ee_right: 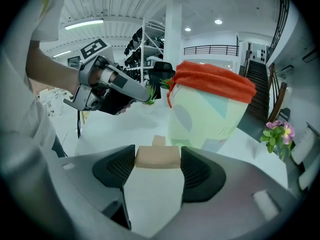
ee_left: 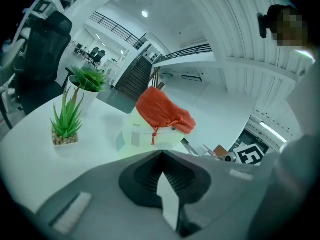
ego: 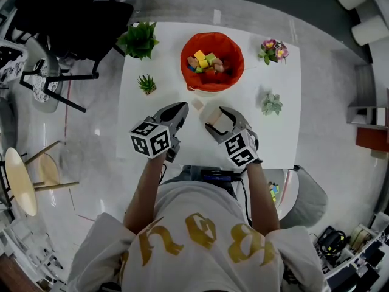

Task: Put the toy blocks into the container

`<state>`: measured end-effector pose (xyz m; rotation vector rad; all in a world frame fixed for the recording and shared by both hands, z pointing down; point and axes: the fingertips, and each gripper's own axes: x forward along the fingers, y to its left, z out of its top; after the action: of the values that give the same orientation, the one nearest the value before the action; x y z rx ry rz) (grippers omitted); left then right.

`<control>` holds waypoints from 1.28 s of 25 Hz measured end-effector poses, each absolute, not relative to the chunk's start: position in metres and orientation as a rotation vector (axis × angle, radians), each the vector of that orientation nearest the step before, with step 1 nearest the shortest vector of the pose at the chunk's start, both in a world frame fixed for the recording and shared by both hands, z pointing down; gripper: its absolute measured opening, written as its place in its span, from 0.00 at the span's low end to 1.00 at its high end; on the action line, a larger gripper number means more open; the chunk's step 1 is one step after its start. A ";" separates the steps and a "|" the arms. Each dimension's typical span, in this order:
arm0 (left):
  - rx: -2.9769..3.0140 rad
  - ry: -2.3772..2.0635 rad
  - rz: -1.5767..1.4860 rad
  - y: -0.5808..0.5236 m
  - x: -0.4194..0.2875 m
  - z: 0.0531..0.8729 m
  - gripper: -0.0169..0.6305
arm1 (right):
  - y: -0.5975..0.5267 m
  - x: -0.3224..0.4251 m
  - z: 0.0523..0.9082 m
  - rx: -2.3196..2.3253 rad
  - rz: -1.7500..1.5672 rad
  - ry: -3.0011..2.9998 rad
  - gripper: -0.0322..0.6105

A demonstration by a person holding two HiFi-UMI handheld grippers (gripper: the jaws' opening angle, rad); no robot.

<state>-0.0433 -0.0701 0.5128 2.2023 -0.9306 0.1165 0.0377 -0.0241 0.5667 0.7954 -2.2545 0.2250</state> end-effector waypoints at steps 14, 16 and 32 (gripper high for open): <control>2.246 -0.915 0.099 -0.066 -0.035 0.494 0.03 | -0.025 0.040 0.537 0.848 0.166 -2.272 0.54; 2.266 -0.919 0.117 -0.065 -0.034 0.490 0.03 | -0.025 0.039 0.532 0.854 0.154 -2.277 0.54; 2.323 -0.923 0.051 -0.066 -0.034 0.459 0.03 | -0.028 0.031 0.489 0.912 0.047 -2.313 0.54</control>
<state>-0.0344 -0.0656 0.4588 2.3234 -0.9227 0.0507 0.0312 -0.0282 0.4889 0.9121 -2.3128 0.0475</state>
